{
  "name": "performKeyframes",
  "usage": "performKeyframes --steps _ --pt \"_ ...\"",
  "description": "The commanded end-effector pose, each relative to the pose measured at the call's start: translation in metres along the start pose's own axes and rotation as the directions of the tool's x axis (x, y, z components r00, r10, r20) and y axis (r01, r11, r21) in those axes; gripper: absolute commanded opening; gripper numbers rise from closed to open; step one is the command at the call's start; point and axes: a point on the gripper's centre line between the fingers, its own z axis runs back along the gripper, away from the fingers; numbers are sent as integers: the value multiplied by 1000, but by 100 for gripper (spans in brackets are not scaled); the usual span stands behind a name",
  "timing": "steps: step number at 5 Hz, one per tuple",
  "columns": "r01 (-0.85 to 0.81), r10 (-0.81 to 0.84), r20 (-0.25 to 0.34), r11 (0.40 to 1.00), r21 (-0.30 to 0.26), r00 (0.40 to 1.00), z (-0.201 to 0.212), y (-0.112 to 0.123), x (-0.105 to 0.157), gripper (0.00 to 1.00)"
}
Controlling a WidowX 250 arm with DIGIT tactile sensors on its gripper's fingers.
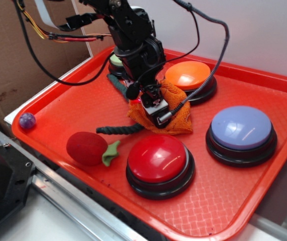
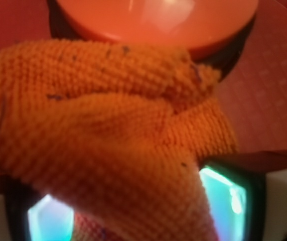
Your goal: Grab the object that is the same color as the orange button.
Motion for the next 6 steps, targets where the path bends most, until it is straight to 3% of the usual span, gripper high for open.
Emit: performKeyframes --steps 1,3,6 --pt "-59 59 10 998 8 998 1 7 1 0" --pt "-97 97 -14 995 25 995 26 15 -3 0" --pt "-312 313 -18 949 51 950 114 33 -25 0"
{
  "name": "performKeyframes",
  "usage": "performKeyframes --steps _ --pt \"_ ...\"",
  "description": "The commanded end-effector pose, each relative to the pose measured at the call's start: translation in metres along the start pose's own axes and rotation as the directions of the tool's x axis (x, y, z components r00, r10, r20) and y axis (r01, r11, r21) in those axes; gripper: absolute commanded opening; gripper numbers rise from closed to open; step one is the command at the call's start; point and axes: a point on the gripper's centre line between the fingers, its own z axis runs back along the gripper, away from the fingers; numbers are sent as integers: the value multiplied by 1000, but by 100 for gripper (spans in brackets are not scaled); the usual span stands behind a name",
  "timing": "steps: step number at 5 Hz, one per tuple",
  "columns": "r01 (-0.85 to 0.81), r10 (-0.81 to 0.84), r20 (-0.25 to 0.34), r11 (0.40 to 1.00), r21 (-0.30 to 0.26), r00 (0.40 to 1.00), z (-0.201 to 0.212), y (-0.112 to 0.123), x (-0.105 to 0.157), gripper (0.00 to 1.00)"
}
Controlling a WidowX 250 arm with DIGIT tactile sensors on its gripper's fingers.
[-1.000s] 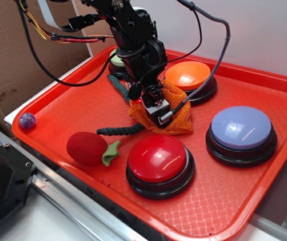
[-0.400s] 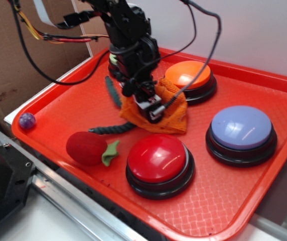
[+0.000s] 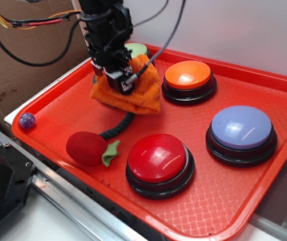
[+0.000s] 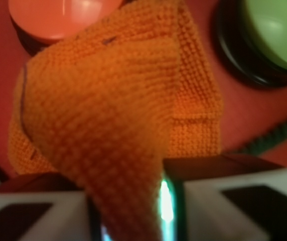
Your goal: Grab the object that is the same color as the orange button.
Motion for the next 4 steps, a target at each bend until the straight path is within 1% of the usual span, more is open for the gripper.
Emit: performKeyframes --steps 1,2,3,4 --pt "-138 137 29 990 22 990 80 20 -12 0" --pt "-164 163 45 986 12 986 97 23 -26 0" --pt "-209 207 84 978 13 975 111 27 -42 0" --pt "-213 214 72 977 -20 974 113 29 -50 0"
